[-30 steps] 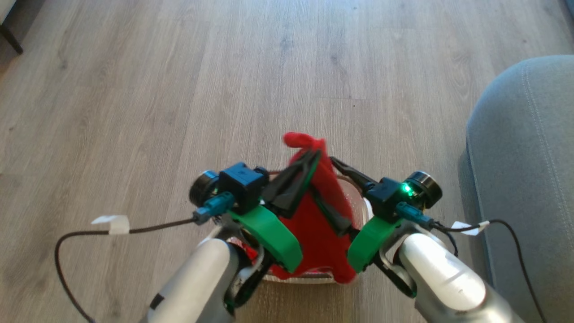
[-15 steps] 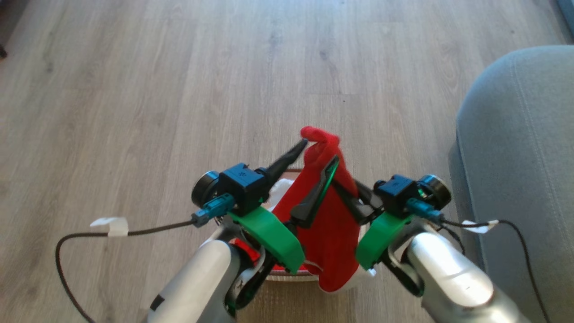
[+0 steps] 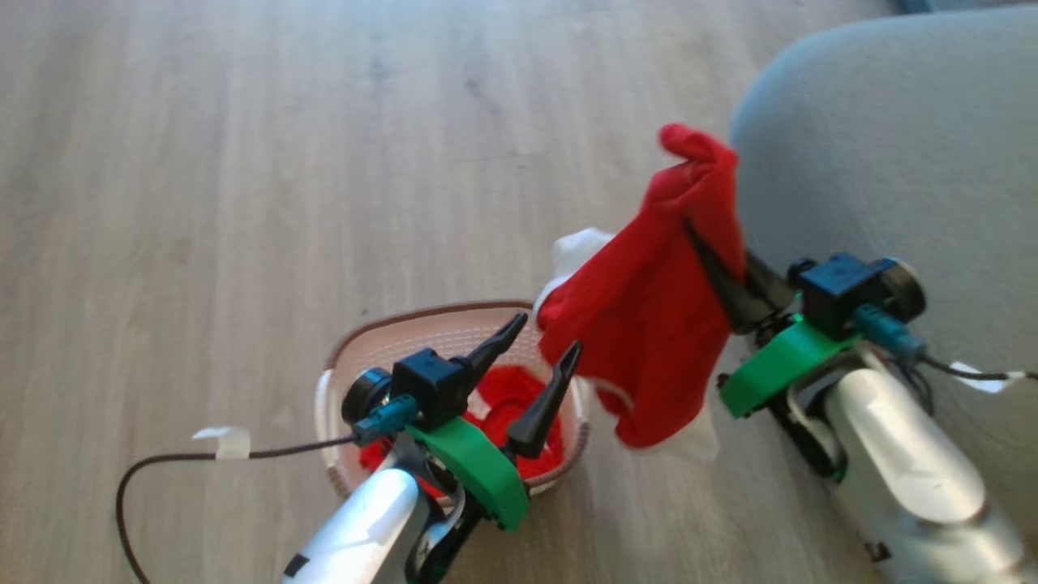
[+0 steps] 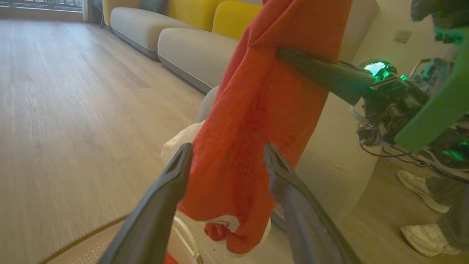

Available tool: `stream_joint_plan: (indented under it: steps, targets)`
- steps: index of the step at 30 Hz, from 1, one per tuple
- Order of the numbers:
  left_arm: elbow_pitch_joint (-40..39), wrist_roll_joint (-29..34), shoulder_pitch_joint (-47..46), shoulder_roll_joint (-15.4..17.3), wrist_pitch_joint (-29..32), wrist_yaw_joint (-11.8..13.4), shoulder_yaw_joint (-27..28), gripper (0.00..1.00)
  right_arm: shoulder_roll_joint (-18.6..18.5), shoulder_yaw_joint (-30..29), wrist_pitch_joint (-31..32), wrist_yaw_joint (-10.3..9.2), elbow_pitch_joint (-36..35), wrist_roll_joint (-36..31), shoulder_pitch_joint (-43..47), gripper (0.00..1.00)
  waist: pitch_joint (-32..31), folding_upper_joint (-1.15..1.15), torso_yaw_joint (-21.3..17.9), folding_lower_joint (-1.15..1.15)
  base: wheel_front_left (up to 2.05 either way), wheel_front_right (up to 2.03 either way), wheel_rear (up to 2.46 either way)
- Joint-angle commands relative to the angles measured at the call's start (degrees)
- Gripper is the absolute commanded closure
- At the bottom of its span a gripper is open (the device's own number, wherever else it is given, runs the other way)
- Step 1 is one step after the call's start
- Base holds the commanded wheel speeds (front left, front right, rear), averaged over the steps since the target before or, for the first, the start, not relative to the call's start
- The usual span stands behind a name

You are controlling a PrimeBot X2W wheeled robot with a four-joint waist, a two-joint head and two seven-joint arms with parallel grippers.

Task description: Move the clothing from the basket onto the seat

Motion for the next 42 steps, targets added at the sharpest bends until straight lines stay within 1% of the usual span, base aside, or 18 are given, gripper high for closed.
stream_joint_plan:
  steps: [1,3,7,8,13,18,24,27,32,35,39,42]
  targets:
    - [-0.8,-0.1,-2.1,-0.3,-0.9,-0.5,1.3,0.0,-0.9,-0.8,-0.4,-0.01,-2.4,-0.4,-0.5,1.0,0.5,0.0,-5.0,0.0,0.0,0.0,0.0]
    - [0.1,0.0,-2.3,-0.6,-1.2,-0.8,0.7,0.0,-1.7,-2.3,-0.4,-0.01,-2.6,-0.6,-0.1,1.0,0.8,0.0,-7.3,0.0,0.0,0.0,0.0]
    - [0.7,0.3,-3.2,-0.9,-1.4,-1.2,0.0,0.0,-3.4,-6.0,-0.4,-0.01,-3.0,-1.2,1.4,1.0,1.4,0.0,-10.8,0.0,0.0,0.0,0.0]
    - [0.7,0.3,-3.2,-0.9,-1.4,-1.2,0.0,0.0,-3.4,-6.0,-0.4,-0.01,-3.0,-1.2,1.4,1.0,1.4,0.0,-10.8,0.0,0.0,0.0,0.0]
    - [0.0,1.0,-3.8,-1.1,-1.4,-1.5,0.2,0.0,-4.7,-10.9,-0.4,-0.01,-3.8,-1.9,3.7,1.0,2.0,0.0,-13.3,0.0,0.0,0.0,0.0]
    - [-0.7,0.9,-3.5,-1.1,-1.4,-1.7,-0.1,0.0,-4.9,-14.4,-0.4,-0.01,-4.8,-2.4,5.6,1.0,2.3,0.0,-14.1,0.0,0.0,0.0,0.0]
    - [-1.2,0.9,-3.7,-1.2,-1.4,-1.9,-0.9,0.0,-4.5,-15.9,-0.4,-0.01,-5.7,-2.8,6.0,1.0,3.1,0.0,-13.5,0.0,0.0,0.0,0.0]
    - [-1.0,1.2,-4.6,-1.2,-1.4,-1.9,-0.8,0.0,-4.2,-16.0,-0.4,-0.01,-5.8,-2.4,4.8,1.0,4.9,0.0,-12.7,0.0,0.0,0.0,0.0]
    - [-0.7,2.7,-7.3,-1.1,-1.4,-1.7,0.6,0.0,-3.3,-17.3,-0.4,-0.01,-3.7,0.7,-0.8,1.0,10.9,0.0,-11.2,0.0,0.0,0.0,0.0]
    - [-0.7,3.8,-10.2,-0.3,-1.4,-1.8,1.2,0.0,-3.8,-17.6,-0.4,-0.01,-2.1,2.2,-6.5,1.0,15.4,0.0,-9.6,0.0,0.0,0.0,0.0]
    - [-1.4,4.7,-13.5,1.1,-1.4,-1.8,3.3,0.0,-5.8,-18.7,-0.4,-0.01,0.8,3.5,-15.9,1.0,20.1,0.0,-8.2,0.0,0.0,0.0,0.0]
    - [-2.1,5.5,-15.3,1.7,-1.4,-1.7,4.4,0.0,-8.3,-20.6,-0.4,-0.01,3.7,4.3,-23.5,1.0,23.7,0.0,-6.8,0.0,0.0,0.0,0.0]
